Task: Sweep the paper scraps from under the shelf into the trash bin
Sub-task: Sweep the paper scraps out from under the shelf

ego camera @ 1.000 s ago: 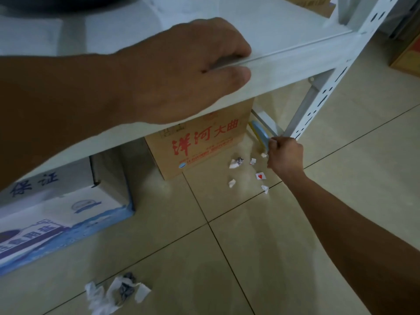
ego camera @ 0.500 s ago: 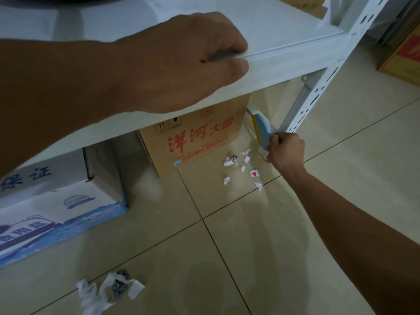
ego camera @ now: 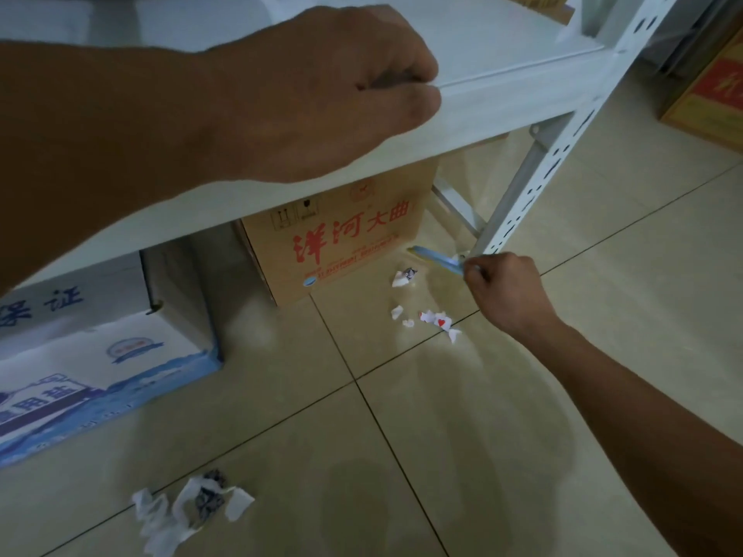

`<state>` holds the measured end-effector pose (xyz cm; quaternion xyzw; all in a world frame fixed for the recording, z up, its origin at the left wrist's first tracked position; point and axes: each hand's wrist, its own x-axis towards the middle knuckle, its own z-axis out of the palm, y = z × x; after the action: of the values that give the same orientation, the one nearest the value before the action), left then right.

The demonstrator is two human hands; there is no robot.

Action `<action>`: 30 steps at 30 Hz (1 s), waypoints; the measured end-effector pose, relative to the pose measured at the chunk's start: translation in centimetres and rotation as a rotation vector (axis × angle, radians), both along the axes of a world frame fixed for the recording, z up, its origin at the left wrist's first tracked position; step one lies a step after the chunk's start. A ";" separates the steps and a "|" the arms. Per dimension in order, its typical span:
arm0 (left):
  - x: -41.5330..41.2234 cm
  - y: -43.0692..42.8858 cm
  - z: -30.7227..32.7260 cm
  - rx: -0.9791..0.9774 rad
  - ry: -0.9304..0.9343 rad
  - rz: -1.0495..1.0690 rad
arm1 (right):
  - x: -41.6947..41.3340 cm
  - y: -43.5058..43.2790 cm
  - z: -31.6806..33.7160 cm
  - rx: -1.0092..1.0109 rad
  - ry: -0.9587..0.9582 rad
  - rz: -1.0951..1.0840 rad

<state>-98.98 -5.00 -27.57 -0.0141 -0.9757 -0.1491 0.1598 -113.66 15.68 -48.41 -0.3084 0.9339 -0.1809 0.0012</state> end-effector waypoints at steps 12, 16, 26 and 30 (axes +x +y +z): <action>0.4 0.0 0.1 -0.091 -0.056 -0.002 | 7.4 2.4 -0.4 0.138 -0.055 0.239; 0.5 0.2 0.0 -0.101 -0.076 0.010 | 5.6 4.3 -0.3 0.212 0.018 -0.025; 1.3 0.9 0.3 -0.210 -0.081 0.001 | 19.6 1.1 0.2 0.227 -0.206 0.258; 1.9 0.9 0.2 -0.260 -0.089 0.051 | 17.8 1.8 0.8 0.141 -0.163 0.153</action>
<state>-97.05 -4.07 -27.36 -0.0031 -0.9930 -0.0175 0.1168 -95.91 17.45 -47.57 -0.3620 0.9149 -0.1387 0.1126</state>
